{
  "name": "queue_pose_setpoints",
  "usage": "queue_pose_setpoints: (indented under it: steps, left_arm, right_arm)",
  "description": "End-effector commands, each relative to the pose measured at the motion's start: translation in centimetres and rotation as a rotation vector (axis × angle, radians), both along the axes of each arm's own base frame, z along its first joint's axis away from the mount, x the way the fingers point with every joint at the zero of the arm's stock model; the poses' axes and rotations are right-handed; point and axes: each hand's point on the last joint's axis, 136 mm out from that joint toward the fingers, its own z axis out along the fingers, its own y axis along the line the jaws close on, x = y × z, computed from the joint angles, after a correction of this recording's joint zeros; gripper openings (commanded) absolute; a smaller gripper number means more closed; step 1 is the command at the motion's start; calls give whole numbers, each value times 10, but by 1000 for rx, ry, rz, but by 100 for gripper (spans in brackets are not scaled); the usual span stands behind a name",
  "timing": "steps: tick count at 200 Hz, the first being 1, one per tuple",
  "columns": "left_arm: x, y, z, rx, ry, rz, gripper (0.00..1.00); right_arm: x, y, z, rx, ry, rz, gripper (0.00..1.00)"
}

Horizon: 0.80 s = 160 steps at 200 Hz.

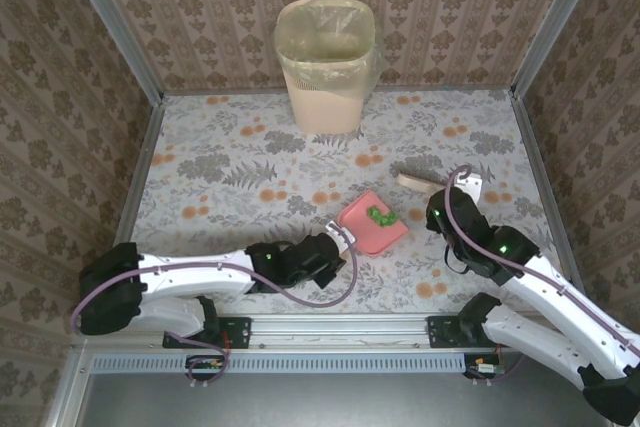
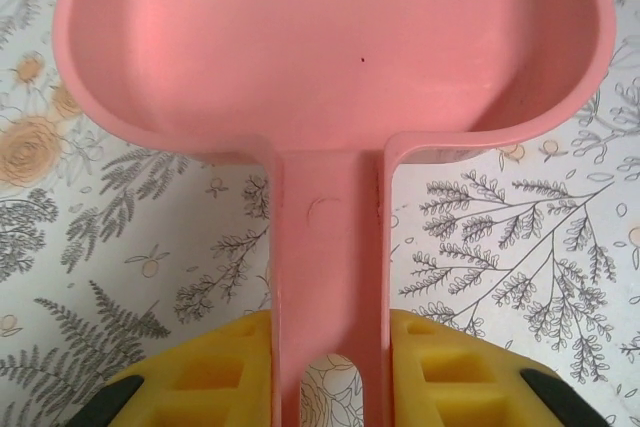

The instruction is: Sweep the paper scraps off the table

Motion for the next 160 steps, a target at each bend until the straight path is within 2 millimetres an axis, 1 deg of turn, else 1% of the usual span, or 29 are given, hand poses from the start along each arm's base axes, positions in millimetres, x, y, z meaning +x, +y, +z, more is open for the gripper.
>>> queue_pose_setpoints:
  steps: [1,13,23,29,45,61,80,87,102,111,125,160]
  left_arm:
    - [4,-1,27,-113,-29,45,0]
    - [3,1,39,-155,-33,52,0]
    - [4,5,49,-186,-42,63,0]
    - [5,6,55,-208,-47,68,0]
    - [7,10,72,-249,-60,84,0]
    - [11,14,87,-256,-69,109,0]
    - [15,16,101,-251,-83,131,0]
    - [16,15,107,-254,-87,134,0]
    - [19,15,118,-259,-93,148,0]
    - [23,14,124,-255,-94,165,0]
    - [29,14,135,-245,-103,185,0]
    - [50,9,175,-284,-114,263,0]
  right_arm:
    - [7,5,13,28,-76,27,0]
    - [12,6,17,33,-109,15,0]
    - [16,3,18,20,-123,-15,0]
    - [21,2,23,30,-152,-40,0]
    - [30,-1,22,21,-170,-96,0]
    - [36,0,14,33,-182,-130,0]
    - [43,11,-5,57,-223,-84,0]
    - [44,11,-14,57,-233,-78,0]
    - [42,7,-27,39,-249,-85,0]
    - [42,5,-29,16,-261,-81,0]
    - [41,-3,-31,-24,-265,-112,0]
    - [37,-11,-31,-43,-285,-137,0]
